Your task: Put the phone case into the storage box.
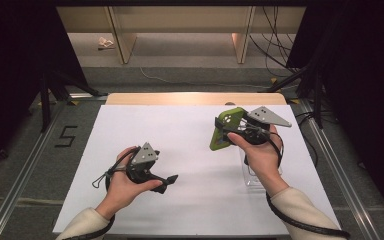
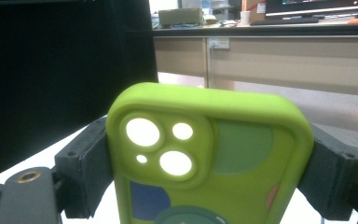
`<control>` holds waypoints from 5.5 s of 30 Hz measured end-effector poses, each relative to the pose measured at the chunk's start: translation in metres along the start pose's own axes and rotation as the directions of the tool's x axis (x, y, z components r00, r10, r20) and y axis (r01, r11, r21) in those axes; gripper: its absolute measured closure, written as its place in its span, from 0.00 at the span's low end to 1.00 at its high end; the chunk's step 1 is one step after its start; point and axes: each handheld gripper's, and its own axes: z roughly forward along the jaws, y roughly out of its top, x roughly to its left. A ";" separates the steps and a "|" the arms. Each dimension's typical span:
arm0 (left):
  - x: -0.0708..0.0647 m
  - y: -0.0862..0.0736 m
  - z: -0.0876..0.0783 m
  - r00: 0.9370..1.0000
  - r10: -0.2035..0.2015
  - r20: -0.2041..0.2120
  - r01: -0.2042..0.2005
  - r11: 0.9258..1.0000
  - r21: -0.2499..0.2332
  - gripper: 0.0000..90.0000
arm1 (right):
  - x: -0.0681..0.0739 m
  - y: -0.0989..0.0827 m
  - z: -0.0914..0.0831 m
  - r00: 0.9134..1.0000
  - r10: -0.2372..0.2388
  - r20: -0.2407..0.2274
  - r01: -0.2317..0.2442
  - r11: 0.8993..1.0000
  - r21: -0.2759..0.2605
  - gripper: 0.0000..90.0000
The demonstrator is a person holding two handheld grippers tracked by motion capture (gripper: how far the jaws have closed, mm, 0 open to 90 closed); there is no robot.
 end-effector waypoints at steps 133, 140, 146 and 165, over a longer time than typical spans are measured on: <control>0.026 -0.017 -0.021 0.996 -0.023 -0.084 0.022 1.000 -0.014 0.00 | -0.076 0.012 -0.023 0.969 0.014 0.245 -0.006 0.999 -0.033 0.18; 0.026 -0.017 -0.022 0.996 -0.025 -0.084 0.023 1.000 -0.016 0.00 | -0.078 0.012 -0.023 0.967 0.010 0.255 -0.003 1.000 -0.029 0.18; 0.026 -0.017 -0.022 0.996 -0.025 -0.083 0.024 1.000 -0.016 0.00 | -0.080 0.011 -0.023 0.966 0.009 0.260 -0.002 1.000 -0.024 0.18; 0.026 -0.017 -0.021 0.996 -0.025 -0.083 0.024 1.000 -0.013 0.00 | -0.084 0.009 -0.023 0.960 0.002 0.280 0.003 1.000 -0.017 0.18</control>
